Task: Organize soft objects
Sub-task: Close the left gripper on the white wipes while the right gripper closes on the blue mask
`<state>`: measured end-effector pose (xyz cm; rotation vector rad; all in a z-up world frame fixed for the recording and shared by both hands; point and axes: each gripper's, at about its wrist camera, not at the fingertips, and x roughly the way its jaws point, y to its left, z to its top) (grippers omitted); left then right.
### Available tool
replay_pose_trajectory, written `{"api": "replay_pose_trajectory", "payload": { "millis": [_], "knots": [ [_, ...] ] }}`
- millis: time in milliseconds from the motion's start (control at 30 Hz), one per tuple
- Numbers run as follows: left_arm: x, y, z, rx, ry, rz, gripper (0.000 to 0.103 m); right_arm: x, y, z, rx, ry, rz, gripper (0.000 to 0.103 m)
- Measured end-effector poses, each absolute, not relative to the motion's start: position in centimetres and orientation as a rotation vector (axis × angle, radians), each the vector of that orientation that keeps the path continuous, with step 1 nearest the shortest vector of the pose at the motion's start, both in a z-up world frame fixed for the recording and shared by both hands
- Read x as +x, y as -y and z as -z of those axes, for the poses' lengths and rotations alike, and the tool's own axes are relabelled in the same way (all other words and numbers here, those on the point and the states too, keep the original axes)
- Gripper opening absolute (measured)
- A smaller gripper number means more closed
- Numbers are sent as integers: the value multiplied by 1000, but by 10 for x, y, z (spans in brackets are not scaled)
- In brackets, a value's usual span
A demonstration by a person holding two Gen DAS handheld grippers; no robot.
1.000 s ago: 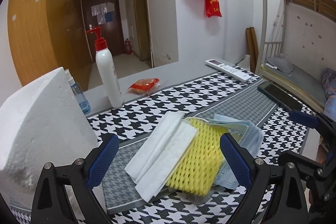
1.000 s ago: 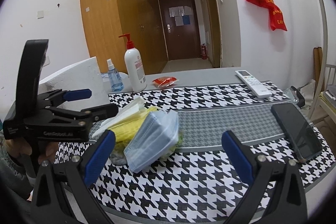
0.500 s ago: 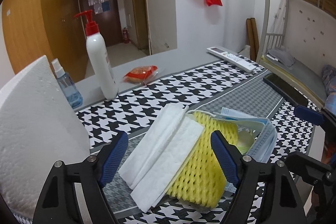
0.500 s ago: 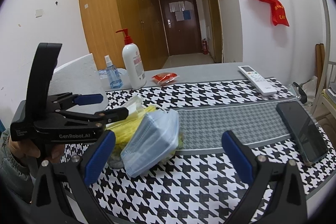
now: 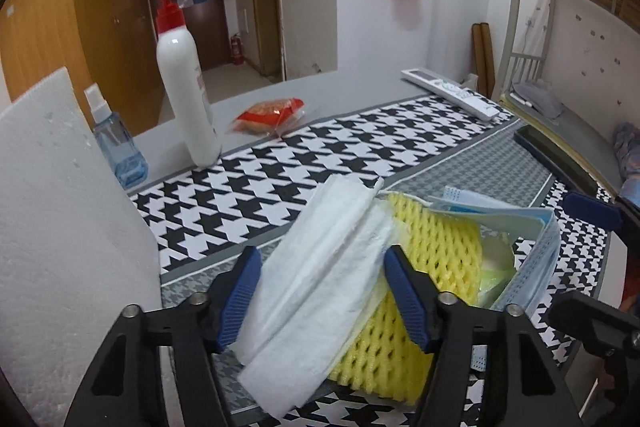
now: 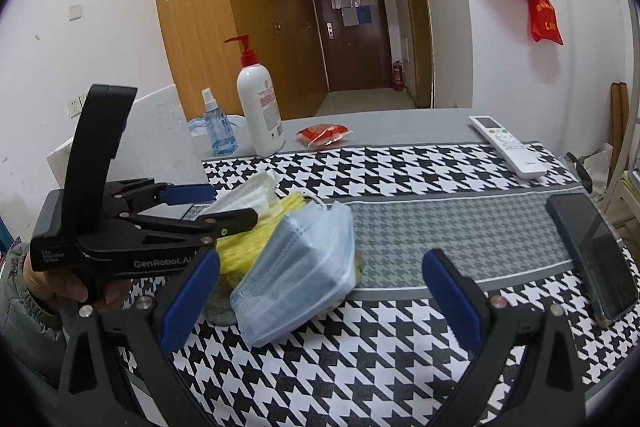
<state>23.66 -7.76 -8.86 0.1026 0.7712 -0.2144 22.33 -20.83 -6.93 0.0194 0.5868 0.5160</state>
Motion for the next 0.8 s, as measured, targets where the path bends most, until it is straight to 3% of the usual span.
{"api": "replay_pose_trajectory", "payload": {
  "millis": [67, 233, 333, 600, 667, 800],
  "knots": [
    [237, 77, 90, 97, -775, 220, 56, 225, 207, 70, 17, -593, -517, 102],
    [236, 75, 91, 87, -781, 232, 32, 228, 206, 74, 13, -606, -520, 102],
    [234, 74, 90, 76, -773, 243, 23, 231, 205, 75, 18, -616, -527, 98],
    [227, 69, 82, 40, -730, 270, 21, 234, 199, 80, 4, -652, -543, 77],
    [225, 69, 81, 42, -718, 280, 19, 234, 198, 81, 1, -658, -545, 67],
    [223, 69, 80, 44, -712, 270, 17, 234, 201, 81, 25, -665, -530, 63]
  ]
}}
